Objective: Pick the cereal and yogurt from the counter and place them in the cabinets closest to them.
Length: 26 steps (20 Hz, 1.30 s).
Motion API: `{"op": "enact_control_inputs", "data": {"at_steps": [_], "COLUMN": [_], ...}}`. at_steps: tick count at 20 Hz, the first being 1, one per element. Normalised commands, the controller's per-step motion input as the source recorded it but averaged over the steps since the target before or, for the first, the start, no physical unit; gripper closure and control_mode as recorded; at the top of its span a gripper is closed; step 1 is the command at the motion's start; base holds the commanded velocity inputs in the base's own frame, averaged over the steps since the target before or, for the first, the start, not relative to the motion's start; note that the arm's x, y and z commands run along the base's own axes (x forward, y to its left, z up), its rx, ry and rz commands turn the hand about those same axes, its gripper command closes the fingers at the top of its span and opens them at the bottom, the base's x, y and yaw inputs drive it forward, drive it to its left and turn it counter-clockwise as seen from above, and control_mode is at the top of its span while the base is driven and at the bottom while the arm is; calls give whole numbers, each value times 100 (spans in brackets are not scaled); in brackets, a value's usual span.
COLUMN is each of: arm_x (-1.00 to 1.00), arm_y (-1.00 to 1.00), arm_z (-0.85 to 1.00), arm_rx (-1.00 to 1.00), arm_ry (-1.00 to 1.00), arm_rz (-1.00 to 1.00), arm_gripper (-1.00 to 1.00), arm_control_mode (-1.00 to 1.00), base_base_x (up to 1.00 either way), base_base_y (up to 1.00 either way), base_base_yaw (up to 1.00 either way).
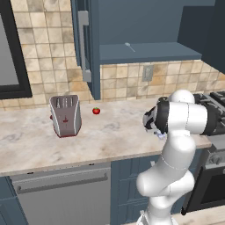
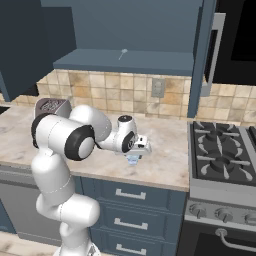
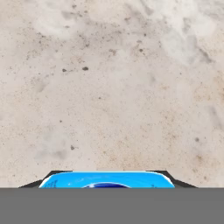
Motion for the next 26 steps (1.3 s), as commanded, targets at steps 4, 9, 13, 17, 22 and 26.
{"op": "enact_control_inputs", "data": {"at_steps": [4, 9, 13, 17, 22, 26], "arm_x": [0, -1, -6, -11, -22, -35], "arm_y": [0, 0, 0, 0, 0, 0], "arm_z": [50, 59, 57, 58, 58, 57], "arm_rx": [2, 0, 1, 0, 0, 0], "arm_ry": [0, 0, -2, -1, -2, -3], "arm_rz": [-1, -3, 0, -1, -1, -1], "arm_gripper": [100, 100, 100, 100, 100, 100], "arm_control_mode": [-100, -100, -100, -100, -100, -100], "base_base_x": [0, 0, 0, 0, 0, 0], "base_base_y": [0, 0, 0, 0, 0, 0], "base_base_yaw": [0, 0, 0, 0, 0, 0]}}
